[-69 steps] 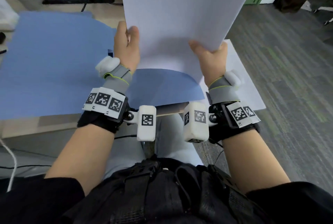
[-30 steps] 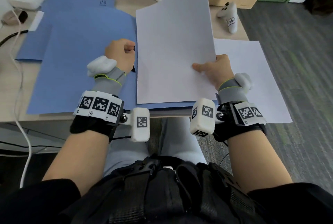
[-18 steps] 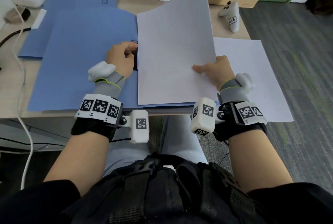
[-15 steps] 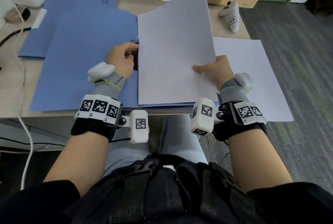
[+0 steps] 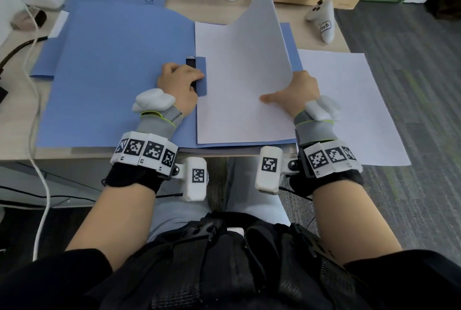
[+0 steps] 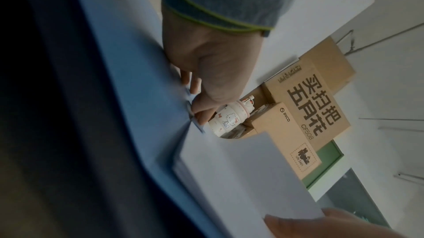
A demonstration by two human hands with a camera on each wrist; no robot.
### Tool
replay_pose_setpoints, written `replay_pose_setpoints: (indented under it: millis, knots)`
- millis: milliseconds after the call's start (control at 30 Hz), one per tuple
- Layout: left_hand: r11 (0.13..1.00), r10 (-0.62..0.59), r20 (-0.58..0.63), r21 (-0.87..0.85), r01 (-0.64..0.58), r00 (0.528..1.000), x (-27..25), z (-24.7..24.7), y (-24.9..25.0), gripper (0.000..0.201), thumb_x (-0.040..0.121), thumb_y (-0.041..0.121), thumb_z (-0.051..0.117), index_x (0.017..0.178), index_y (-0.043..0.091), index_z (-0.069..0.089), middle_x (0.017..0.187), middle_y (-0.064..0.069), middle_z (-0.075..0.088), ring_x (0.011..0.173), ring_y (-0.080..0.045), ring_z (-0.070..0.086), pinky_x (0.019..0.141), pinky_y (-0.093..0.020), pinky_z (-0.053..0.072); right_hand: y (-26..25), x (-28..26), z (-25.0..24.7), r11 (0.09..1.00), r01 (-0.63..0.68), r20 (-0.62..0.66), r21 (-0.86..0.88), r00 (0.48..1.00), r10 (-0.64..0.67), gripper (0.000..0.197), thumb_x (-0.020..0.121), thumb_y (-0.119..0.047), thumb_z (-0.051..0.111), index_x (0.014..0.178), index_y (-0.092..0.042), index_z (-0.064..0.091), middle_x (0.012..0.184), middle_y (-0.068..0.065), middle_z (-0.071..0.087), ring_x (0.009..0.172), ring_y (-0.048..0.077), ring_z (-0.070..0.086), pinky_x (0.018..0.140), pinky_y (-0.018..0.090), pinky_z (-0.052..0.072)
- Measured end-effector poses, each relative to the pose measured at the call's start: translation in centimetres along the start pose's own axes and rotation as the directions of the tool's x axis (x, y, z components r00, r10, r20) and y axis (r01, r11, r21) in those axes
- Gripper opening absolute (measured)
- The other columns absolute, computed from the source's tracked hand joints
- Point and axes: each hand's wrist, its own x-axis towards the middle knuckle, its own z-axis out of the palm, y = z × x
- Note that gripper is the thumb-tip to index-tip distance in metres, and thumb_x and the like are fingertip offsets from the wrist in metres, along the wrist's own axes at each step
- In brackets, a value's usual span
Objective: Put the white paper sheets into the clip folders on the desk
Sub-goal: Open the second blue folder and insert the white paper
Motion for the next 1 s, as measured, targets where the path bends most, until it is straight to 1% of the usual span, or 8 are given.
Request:
replay_pose_setpoints:
  millis: [200, 300, 400, 500, 600, 700, 867, 1000]
  knots:
    - [0.973, -0.06, 0.153, 0.231, 0.023, 0.986, -1.0, -0.8, 0.7, 0.048, 0.099, 0.02, 0.028, 0.146, 0.029, 0.029, 0.153, 0.009, 0.029, 0.146, -0.025, -0.003, 0.098, -0.032, 0.006, -0.8, -1.2, 0.4, 0.983, 0.069, -0.096, -0.167, 0.992, -0.086, 0.088, 0.064, -0.04, 0.081, 0.132, -0.011, 0.032, 0.126, 0.011, 0.048, 0.11, 0.034, 0.054, 0.076, 0.036, 0.039]
    - [0.942, -0.077, 0.235, 0.335, -0.006, 0.969, -1.3, -0.8, 0.8, 0.048, 0.1, 0.031, 0.019, 0.149, 0.029, 0.017, 0.157, 0.015, 0.013, 0.146, -0.03, -0.016, 0.112, -0.049, 0.007, -1.2, -1.0, 1.1, 0.985, 0.056, -0.151, -0.166, 0.985, -0.082, 0.094, 0.06, -0.038, 0.084, 0.136, -0.014, 0.034, 0.133, 0.01, 0.037, 0.119, 0.031, 0.043, 0.082, 0.036, 0.038]
    - [0.932, -0.092, 0.277, 0.362, -0.015, 0.956, -1.5, -0.7, 0.6, 0.05, 0.1, 0.037, 0.015, 0.15, 0.03, 0.009, 0.158, 0.018, 0.003, 0.144, -0.031, -0.021, 0.113, -0.061, 0.002, -1.8, -1.2, 1.8, 0.967, 0.107, -0.166, -0.232, 0.975, -0.148, 0.077, 0.063, -0.036, 0.08, 0.132, -0.023, 0.047, 0.144, 0.004, 0.032, 0.132, 0.029, 0.029, 0.099, 0.04, 0.031]
    - [0.932, -0.074, 0.285, 0.36, -0.035, 0.956, -1.7, -0.4, 0.6, 0.051, 0.1, 0.039, 0.013, 0.15, 0.029, 0.006, 0.158, 0.018, -0.001, 0.144, -0.031, -0.021, 0.112, -0.064, -0.004, -2.9, -1.8, 2.9, 0.926, 0.332, -0.048, -0.179, 0.937, -0.346, 0.05, 0.077, -0.024, 0.069, 0.126, -0.023, 0.057, 0.144, -0.004, 0.041, 0.134, 0.024, 0.033, 0.107, 0.04, 0.032]
    - [0.955, -0.056, 0.264, 0.294, -0.026, 0.963, -1.9, -0.7, 0.3, 0.049, 0.101, 0.036, 0.017, 0.15, 0.031, 0.011, 0.158, 0.019, 0.004, 0.146, -0.029, -0.017, 0.113, -0.062, -0.002, -5.2, -3.3, 4.3, 0.83, 0.555, 0.137, 0.052, 0.819, -0.557, 0.039, 0.084, -0.01, 0.062, 0.123, -0.012, 0.061, 0.142, 0.003, 0.047, 0.123, 0.024, 0.05, 0.104, 0.034, 0.039]
    - [0.986, -0.008, 0.21, 0.162, -0.026, 0.978, -1.9, -1.3, -0.1, 0.045, 0.1, 0.026, 0.024, 0.144, 0.034, 0.029, 0.156, 0.018, 0.019, 0.148, -0.025, -0.009, 0.116, -0.056, -0.001, -7.3, -4.8, 5.6, 0.771, 0.634, 0.222, 0.069, 0.743, -0.631, 0.039, 0.088, -0.01, 0.057, 0.127, -0.01, 0.059, 0.139, 0.006, 0.052, 0.125, 0.026, 0.05, 0.107, 0.034, 0.036]
    - [0.992, 0.039, 0.061, -0.119, -0.031, 0.997, -3.2, -2.8, -2.3, 0.042, 0.097, 0.01, 0.037, 0.136, 0.022, 0.047, 0.155, 0.002, 0.026, 0.148, -0.022, 0.014, 0.12, -0.043, 0.008, -9.0, -5.4, 6.5, 0.8, 0.579, 0.307, -0.156, 0.799, -0.518, 0.032, 0.092, -0.029, 0.051, 0.122, -0.02, 0.061, 0.129, 0.004, 0.058, 0.122, 0.027, 0.049, 0.09, 0.032, 0.043]
    - [0.97, -0.234, -0.083, 0.041, 0.238, 0.969, -4.8, -4.4, -4.9, 0.051, 0.096, 0.02, 0.039, 0.146, 0.027, 0.028, 0.16, 0.001, 0.008, 0.148, -0.02, 0.007, 0.117, -0.054, 0.006, -10.7, -6.0, 7.3, 0.803, 0.529, 0.308, -0.273, 0.839, -0.448, 0.035, 0.09, -0.044, 0.051, 0.104, -0.013, 0.06, 0.12, 0.011, 0.059, 0.102, 0.031, 0.058, 0.073, 0.03, 0.04]
